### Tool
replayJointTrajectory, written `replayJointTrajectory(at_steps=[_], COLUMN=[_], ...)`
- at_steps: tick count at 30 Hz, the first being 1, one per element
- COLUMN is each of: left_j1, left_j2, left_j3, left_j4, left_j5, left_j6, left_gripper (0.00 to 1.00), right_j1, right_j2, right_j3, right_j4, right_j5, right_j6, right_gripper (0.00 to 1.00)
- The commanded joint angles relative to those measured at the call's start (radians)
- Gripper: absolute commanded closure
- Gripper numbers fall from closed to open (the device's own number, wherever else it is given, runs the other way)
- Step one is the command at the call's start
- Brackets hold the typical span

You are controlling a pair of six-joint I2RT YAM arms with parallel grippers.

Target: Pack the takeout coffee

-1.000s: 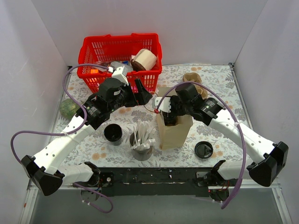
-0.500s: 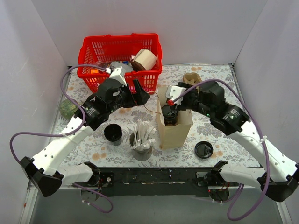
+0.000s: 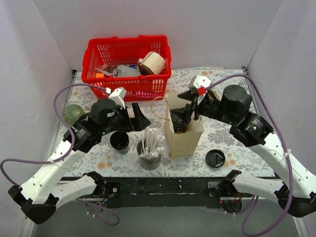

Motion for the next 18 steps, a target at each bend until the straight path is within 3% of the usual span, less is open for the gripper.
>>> replayJointTrajectory(at_steps=[1, 8, 13, 18], left_j1=[0.004, 0.004, 0.004, 0.004], left_j2=[0.019, -0.006, 0.031, 0.029], left_j3=[-0.080, -0.130, -0.135, -0.127], left_j4=[-0.078, -0.055, -0.063, -0.080], left_j5=[0.125, 0.125, 0.130, 0.153], left_j6=[-0.006, 0.002, 0.020, 0.060], left_gripper=[0.02, 0.04, 0.33, 0.38], right_j1=[0.003, 0.003, 0.003, 0.003], right_j2=[-0.085, -0.190, -0.224, -0.244], right_j3=[-0.098, -0.205, -0.227, -0.235], right_j4=[0.126, 0.178, 0.166, 0.146], right_j5=[0.118, 0.230, 0.265, 0.315], right_j6=[0.135, 0.130, 0.112, 0.101], right_gripper=[0.29, 0.28, 0.28, 0.28])
